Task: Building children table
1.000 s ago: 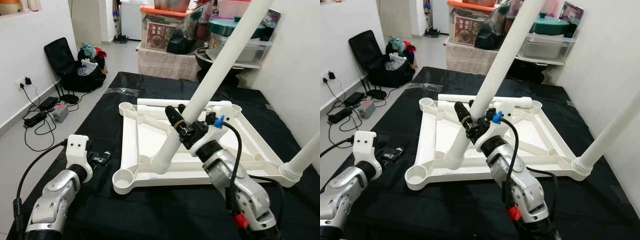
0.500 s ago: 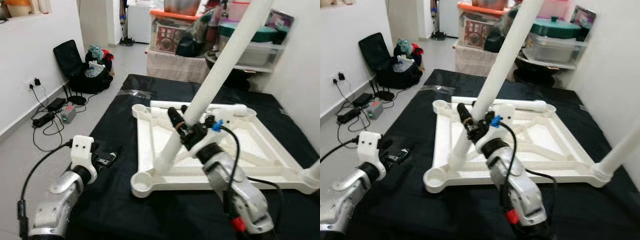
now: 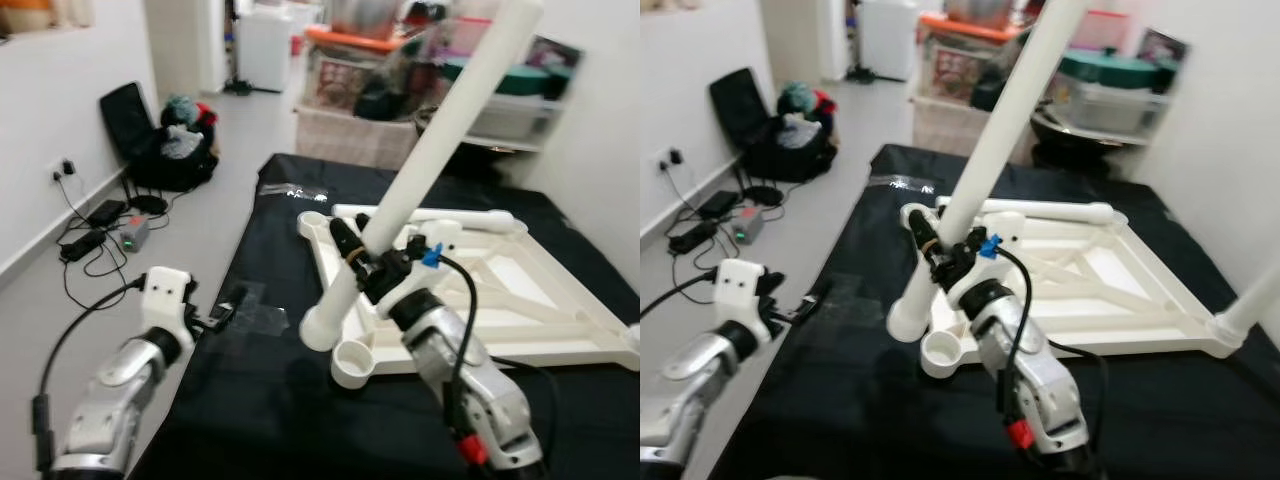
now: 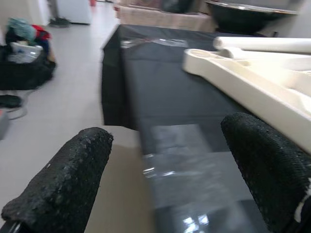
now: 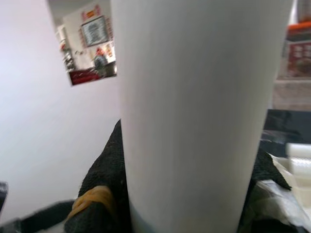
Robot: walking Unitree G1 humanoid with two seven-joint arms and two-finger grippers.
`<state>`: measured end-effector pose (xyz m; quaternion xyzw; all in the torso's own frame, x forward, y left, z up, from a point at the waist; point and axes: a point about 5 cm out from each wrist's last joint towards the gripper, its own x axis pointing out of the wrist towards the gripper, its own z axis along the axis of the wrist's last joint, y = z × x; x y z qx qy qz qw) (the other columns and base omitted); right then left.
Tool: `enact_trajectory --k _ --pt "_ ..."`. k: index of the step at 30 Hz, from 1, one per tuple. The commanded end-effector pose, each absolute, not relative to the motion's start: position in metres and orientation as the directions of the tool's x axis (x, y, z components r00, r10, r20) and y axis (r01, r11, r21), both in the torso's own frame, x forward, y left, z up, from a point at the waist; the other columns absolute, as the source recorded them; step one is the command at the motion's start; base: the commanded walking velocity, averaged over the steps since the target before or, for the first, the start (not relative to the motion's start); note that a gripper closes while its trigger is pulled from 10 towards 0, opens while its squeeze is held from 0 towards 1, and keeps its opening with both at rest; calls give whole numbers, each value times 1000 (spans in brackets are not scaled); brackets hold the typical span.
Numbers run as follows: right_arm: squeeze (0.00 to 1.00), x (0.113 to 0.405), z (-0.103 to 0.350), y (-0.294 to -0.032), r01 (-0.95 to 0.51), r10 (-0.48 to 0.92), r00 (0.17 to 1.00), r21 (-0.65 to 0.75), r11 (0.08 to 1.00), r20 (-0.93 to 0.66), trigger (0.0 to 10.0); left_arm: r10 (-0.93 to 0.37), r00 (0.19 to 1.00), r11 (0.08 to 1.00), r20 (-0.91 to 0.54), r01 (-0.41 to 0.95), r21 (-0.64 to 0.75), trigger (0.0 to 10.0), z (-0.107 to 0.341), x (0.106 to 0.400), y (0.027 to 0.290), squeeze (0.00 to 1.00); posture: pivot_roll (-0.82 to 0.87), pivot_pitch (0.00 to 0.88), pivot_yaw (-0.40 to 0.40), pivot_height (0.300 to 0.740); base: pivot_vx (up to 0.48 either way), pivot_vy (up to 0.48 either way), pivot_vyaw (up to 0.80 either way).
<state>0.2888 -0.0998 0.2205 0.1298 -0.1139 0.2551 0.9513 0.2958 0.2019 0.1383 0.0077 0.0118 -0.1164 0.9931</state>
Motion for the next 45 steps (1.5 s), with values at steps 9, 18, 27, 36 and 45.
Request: enact_trajectory --k 9,18,27,36,45 --pt "0 291 198 -130 -437 406 889 124 891 214 0 -254 966 966 -55 257 42 10000 130 294 194 0 74 0 -104 740 0 0 0" --pt "0 296 195 -153 -359 335 921 103 928 197 0 -263 963 963 -61 266 49 10000 128 294 191 0 70 0 -97 740 0 0 0" --pt "0 290 196 -157 -372 347 918 114 921 194 0 -271 960 960 -66 274 52 10000 126 295 189 0 47 0 -84 740 0 0 0" --pt "0 268 193 -144 -510 492 856 99 854 159 0 -276 958 959 -73 280 51 10000 124 298 189 0 43 0 -83 740 0 0 0" --pt "0 267 202 -145 -580 565 811 79 811 154 0 -279 958 958 -74 282 47 10000 122 300 186 0 38 0 -87 740 0 0 0"
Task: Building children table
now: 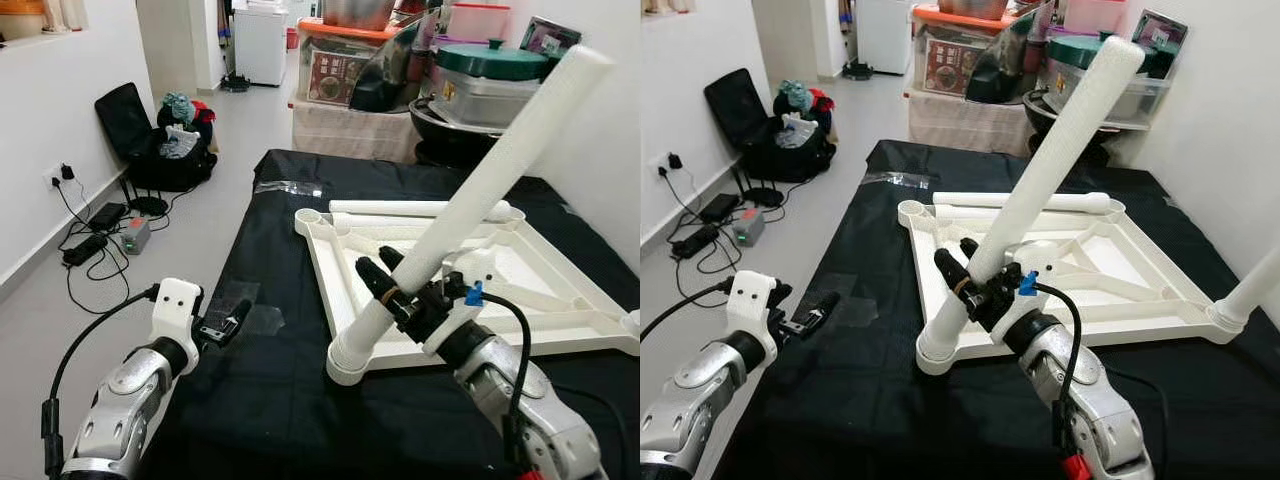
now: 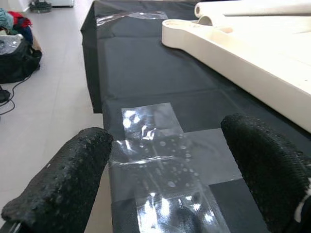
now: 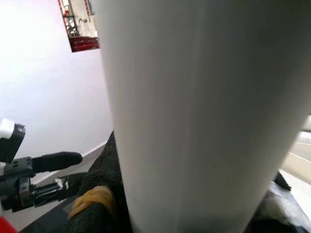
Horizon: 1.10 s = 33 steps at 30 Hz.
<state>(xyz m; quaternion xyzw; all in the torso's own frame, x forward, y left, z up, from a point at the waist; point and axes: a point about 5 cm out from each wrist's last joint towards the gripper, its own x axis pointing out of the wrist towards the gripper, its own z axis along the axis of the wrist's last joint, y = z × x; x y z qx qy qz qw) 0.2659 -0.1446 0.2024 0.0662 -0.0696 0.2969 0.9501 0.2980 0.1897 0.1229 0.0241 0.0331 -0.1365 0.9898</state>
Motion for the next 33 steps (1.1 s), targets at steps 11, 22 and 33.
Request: enact_trajectory --k 11,22,33 --pt "0 267 188 -141 -611 605 792 73 788 85 0 -277 958 958 -78 282 56 10000 120 299 188 0 48 0 -94 740 0 0 0" --pt "0 283 211 -115 -799 800 596 -49 600 65 0 -285 956 956 -76 289 51 10000 119 301 183 0 70 0 -117 740 0 0 0" --pt "0 286 214 -80 -920 918 389 -19 391 75 0 -259 962 964 -81 263 38 10000 116 294 187 0 118 0 -160 740 0 0 0"
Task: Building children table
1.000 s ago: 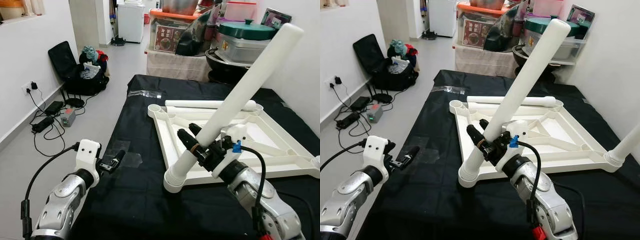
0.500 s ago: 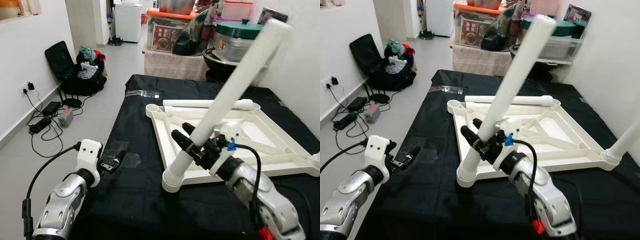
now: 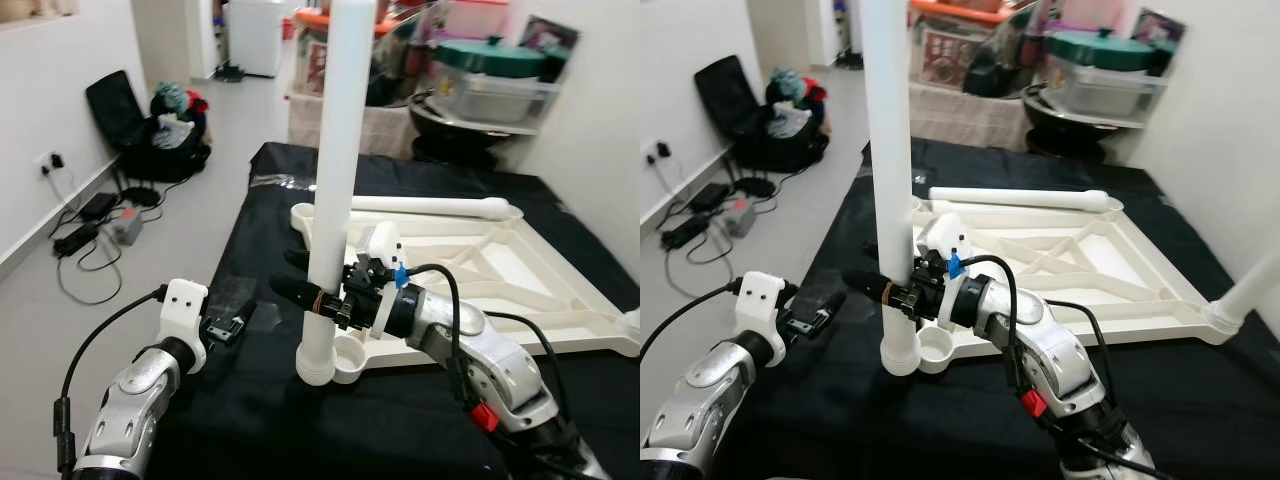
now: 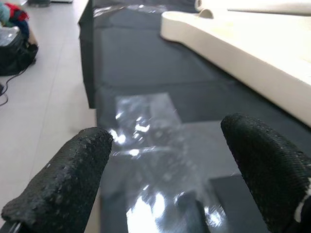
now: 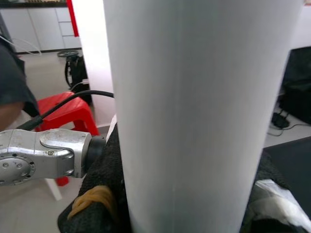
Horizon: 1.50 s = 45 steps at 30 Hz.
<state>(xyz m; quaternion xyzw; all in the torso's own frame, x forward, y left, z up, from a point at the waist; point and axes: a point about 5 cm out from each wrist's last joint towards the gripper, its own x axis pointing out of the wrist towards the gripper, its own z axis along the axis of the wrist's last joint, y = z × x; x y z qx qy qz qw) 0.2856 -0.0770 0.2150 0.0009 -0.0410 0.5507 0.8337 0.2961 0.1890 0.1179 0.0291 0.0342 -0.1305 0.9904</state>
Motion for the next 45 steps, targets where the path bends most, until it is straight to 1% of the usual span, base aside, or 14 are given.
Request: enact_trajectory --k 1,4,7,8,9,12,14,15,17,18,19,20,32,45 --pt "0 286 214 -80 -920 918 389 -19 391 75 0 -259 962 964 -81 263 38 10000 116 294 187 0 118 0 -160 740 0 0 0" --pt "0 285 213 -82 -920 916 392 5 393 87 0 -257 963 965 -86 261 35 10000 115 293 188 0 118 0 -160 740 0 0 0" --pt "0 289 213 -90 -900 895 433 2 435 107 0 -262 961 964 -89 266 31 10000 115 294 187 0 109 0 -147 740 0 0 0" --pt "0 289 213 -90 -900 895 433 2 435 107 0 -262 961 964 -89 266 31 10000 115 294 187 0 109 0 -147 740 0 0 0" --pt "0 298 224 -100 -873 867 478 -31 487 142 0 -270 959 961 -87 273 31 10000 116 295 186 0 107 0 -141 740 0 0 0" --pt "0 298 224 -100 -873 867 478 -31 487 142 0 -270 959 961 -87 273 31 10000 116 295 186 0 107 0 -141 740 0 0 0" --pt "0 302 233 -105 -862 853 494 -38 506 167 0 -272 959 961 -86 275 31 10000 116 296 186 0 106 0 -140 740 0 0 0" --pt "0 307 243 -114 -843 831 518 -43 536 202 0 -273 958 960 -87 277 31 10000 116 296 186 0 101 0 -137 740 0 0 0" --pt "0 307 243 -114 -843 831 518 -43 536 202 0 -273 958 960 -87 277 31 10000 116 296 186 0 101 0 -137 740 0 0 0" --pt "0 310 248 -122 -825 812 540 -51 563 221 0 -275 957 960 -89 279 32 10000 116 296 186 0 101 0 -137 740 0 0 0" --pt "0 310 248 -122 -825 812 540 -51 563 221 0 -275 957 960 -89 279 32 10000 116 296 186 0 101 0 -137 740 0 0 0" --pt "0 311 248 -133 -804 791 569 -48 592 224 0 -282 955 958 -90 286 30 10000 116 296 184 0 97 0 -131 740 0 0 0" --pt "0 297 223 -140 -819 809 569 4 574 147 0 -288 953 956 -89 292 29 10000 117 298 184 0 91 0 -126 740 0 0 0" --pt "0 295 206 -143 -802 794 596 40 595 118 0 -290 953 955 -91 294 28 10000 117 299 184 0 91 0 -124 740 0 0 0"
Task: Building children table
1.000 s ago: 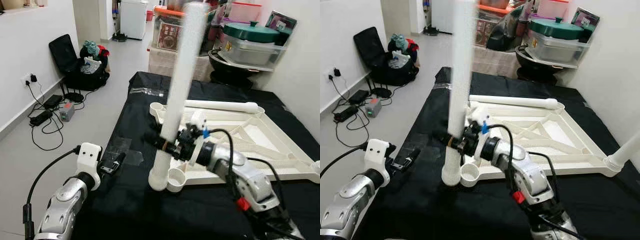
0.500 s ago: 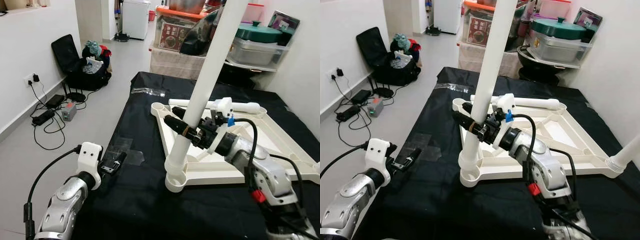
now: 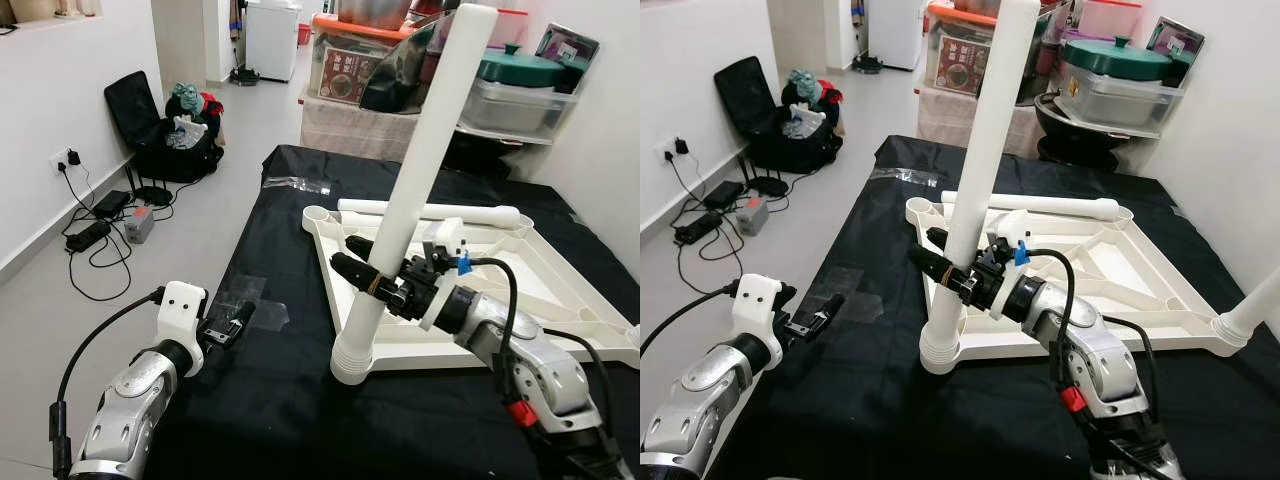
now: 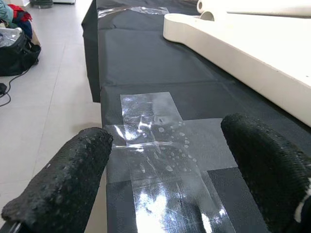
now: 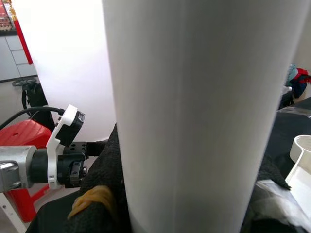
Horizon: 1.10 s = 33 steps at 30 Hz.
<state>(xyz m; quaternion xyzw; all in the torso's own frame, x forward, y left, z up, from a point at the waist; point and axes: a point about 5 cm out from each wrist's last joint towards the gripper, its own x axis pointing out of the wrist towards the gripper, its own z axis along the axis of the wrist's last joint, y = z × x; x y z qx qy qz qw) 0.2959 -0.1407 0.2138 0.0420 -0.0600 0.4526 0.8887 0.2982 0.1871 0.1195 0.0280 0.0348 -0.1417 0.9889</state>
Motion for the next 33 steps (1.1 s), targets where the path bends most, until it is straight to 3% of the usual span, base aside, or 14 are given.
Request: enact_trajectory --k 1,8,17,33 --pt "0 296 203 -143 -796 789 604 41 603 114 0 -292 952 955 -91 295 28 10000 117 299 184 0 91 0 -123 740 0 0 0" --pt "0 299 192 -143 -779 772 627 67 623 104 0 -295 951 954 -93 298 19 10000 116 300 183 0 91 0 -120 740 0 0 0" --pt "0 306 165 -155 -678 679 728 253 690 99 0 -304 947 952 -101 306 5 10000 112 298 178 0 86 0 -124 740 0 0 0" --pt "0 300 138 -167 -623 639 769 221 750 0 0 -309 945 950 -107 313 14 10000 111 298 179 0 82 0 -113 740 0 0 0"
